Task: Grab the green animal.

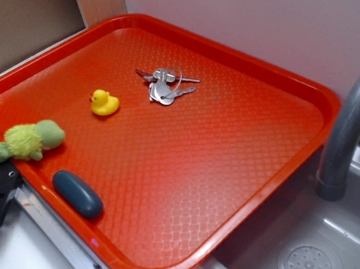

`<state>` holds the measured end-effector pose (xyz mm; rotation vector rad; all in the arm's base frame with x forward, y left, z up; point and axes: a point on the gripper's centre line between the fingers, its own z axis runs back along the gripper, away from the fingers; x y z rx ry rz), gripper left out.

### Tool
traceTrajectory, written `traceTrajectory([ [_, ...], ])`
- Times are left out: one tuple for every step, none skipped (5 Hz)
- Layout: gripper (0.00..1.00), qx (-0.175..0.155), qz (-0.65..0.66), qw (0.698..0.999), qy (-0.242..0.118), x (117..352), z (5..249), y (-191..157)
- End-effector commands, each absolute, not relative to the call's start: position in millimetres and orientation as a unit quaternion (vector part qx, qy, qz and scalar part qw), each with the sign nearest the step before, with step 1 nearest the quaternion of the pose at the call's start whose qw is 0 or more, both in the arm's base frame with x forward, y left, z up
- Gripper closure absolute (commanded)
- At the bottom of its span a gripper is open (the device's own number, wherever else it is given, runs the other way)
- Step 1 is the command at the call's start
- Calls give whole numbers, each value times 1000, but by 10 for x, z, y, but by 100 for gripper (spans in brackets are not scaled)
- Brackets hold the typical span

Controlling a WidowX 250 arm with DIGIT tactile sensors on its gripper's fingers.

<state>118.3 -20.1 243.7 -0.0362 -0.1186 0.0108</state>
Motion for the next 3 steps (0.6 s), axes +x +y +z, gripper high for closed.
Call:
traceTrajectory([
  [0, -18, 5, 998, -59, 1183, 2437, -201],
  [0, -17, 40, 998, -55, 1342, 2296, -175],
  [0, 15, 65, 997, -43, 1468, 2062, -134],
])
